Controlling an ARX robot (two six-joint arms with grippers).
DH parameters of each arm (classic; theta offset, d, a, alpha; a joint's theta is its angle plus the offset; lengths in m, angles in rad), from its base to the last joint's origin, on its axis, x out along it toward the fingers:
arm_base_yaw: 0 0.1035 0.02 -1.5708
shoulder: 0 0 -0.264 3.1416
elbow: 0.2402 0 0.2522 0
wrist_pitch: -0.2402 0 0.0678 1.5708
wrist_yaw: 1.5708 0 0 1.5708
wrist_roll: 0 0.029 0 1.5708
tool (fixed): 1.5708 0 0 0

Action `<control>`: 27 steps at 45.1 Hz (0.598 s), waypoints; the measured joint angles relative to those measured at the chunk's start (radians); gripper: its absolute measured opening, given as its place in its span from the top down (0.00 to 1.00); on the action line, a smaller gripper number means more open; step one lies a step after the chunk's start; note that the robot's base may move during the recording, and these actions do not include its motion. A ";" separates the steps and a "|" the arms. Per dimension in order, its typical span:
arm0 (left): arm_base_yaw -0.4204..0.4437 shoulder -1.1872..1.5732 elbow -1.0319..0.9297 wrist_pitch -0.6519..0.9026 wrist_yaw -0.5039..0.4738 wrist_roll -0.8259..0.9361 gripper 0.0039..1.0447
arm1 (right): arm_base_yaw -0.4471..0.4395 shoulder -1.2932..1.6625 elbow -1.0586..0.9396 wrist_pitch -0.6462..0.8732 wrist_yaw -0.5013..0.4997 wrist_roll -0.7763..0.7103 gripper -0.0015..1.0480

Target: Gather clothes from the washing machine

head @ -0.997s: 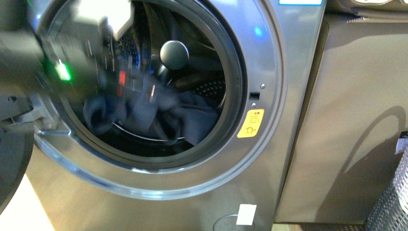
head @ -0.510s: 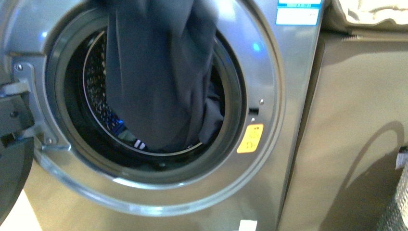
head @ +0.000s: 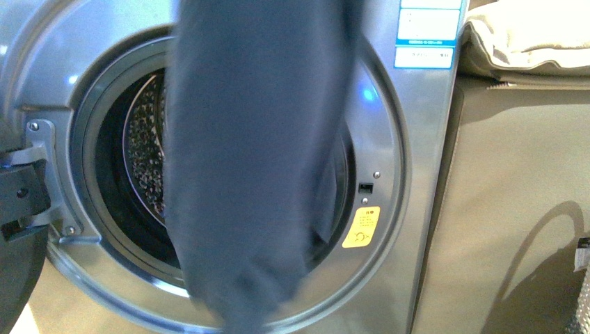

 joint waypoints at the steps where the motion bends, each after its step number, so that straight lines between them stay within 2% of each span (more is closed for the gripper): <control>1: -0.014 0.012 0.026 -0.012 -0.003 0.003 0.94 | 0.000 0.000 0.000 0.000 0.000 0.000 0.07; 7: -0.068 0.074 0.139 -0.066 -0.002 0.012 0.94 | 0.000 0.000 0.000 0.000 0.000 0.000 0.07; 12: -0.088 0.125 0.224 -0.123 0.041 0.000 0.94 | 0.000 0.000 0.000 0.000 0.000 0.000 0.07; 22: -0.113 0.216 0.373 -0.206 0.192 -0.110 0.94 | 0.000 0.000 0.000 0.000 0.000 0.000 0.07; 27: -0.129 0.238 0.414 -0.208 0.304 -0.198 0.94 | 0.000 0.000 0.000 0.000 0.000 0.000 0.07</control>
